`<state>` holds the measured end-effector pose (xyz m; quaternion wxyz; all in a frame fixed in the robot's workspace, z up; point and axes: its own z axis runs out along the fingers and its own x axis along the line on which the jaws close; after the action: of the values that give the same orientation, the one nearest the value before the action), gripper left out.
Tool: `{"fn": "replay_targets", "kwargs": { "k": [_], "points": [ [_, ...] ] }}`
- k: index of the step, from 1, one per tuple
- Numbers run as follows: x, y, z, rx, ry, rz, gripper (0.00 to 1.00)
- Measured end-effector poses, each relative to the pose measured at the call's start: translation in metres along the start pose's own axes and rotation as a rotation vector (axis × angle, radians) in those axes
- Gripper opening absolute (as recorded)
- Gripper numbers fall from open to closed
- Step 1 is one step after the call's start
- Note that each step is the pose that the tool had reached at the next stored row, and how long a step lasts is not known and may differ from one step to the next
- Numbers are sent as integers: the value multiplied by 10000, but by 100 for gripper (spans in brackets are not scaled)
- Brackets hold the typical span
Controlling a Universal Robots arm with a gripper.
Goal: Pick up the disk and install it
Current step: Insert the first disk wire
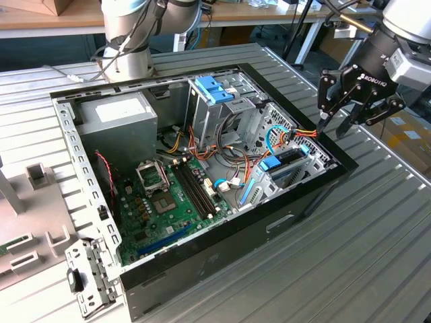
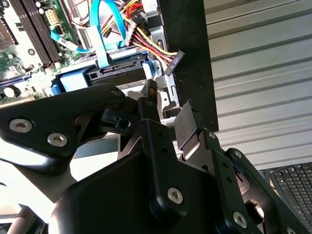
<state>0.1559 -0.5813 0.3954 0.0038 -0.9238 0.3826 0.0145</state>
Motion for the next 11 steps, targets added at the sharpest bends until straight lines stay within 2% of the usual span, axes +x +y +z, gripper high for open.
{"fn": "replay_targets", "kwargs": {
  "k": [7,11],
  "points": [
    [51,-52,4,-7,7,0,42],
    [56,-61,16,-57,58,4,42]
  ]
}}
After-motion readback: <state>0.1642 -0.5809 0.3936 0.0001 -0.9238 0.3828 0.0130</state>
